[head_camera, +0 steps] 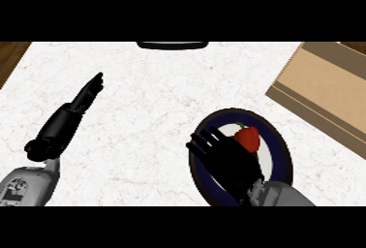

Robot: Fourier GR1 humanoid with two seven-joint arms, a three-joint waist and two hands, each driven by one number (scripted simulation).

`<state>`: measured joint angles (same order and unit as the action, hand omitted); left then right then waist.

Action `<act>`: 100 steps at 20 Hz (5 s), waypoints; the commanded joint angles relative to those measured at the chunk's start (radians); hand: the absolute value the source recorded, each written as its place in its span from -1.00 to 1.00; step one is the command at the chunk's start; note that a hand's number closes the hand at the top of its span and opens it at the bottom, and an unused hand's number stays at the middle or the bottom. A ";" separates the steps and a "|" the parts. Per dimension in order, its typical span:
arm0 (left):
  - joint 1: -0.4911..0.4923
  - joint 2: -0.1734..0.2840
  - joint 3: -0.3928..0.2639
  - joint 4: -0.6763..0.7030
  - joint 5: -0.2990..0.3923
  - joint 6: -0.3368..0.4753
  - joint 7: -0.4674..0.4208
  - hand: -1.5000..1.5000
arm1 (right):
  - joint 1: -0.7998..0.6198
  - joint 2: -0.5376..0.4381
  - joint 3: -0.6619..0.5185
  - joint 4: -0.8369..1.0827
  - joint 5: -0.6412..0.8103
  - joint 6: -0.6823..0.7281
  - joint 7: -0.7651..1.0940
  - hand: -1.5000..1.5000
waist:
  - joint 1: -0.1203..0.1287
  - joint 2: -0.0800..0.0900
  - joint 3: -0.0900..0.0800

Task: Pick the tomato from the plate and place it in the cardboard box

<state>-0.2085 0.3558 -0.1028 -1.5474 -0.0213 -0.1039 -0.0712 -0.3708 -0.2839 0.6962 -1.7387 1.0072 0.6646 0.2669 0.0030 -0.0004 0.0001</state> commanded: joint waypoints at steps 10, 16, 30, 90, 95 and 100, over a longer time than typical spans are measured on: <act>-0.007 -0.042 0.063 -0.024 -0.040 -0.065 0.027 0.00 | 0.047 -0.018 -0.105 0.103 0.128 -0.063 -0.157 -1.00 | -0.002 0.000 0.000; -0.008 -0.068 0.085 0.018 -0.063 -0.072 -0.019 0.00 | -0.010 0.069 -0.062 0.207 0.190 -0.092 -0.235 1.00 | 0.000 0.001 0.000; 0.000 -0.107 0.086 0.009 -0.096 -0.082 -0.013 0.00 | 0.043 0.050 -0.182 0.243 0.204 -0.422 -0.456 1.00 | -0.006 0.001 0.000; -0.046 -0.136 0.105 -0.014 -0.126 -0.125 0.021 0.00 | -0.511 -0.528 -1.020 1.345 -0.054 -0.255 -0.874 -1.00 | 0.033 0.016 0.004; -0.042 -0.124 0.123 0.011 -0.123 -0.125 0.013 0.00 | -0.623 -0.481 -1.328 1.422 -0.356 -0.152 -0.827 -1.00 | 0.018 0.008 0.006; -0.036 -0.133 0.112 0.020 -0.134 -0.122 -0.010 0.00 | -0.670 -0.566 -1.518 1.555 -0.513 -0.128 -0.640 -1.00 | 0.025 0.019 0.003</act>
<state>-0.2418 0.2212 0.0059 -1.5440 -0.1494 -0.2288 -0.0621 -1.0055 -0.8095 -0.6863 -0.2677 0.6137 0.5153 -0.4685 0.0272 0.0118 0.0038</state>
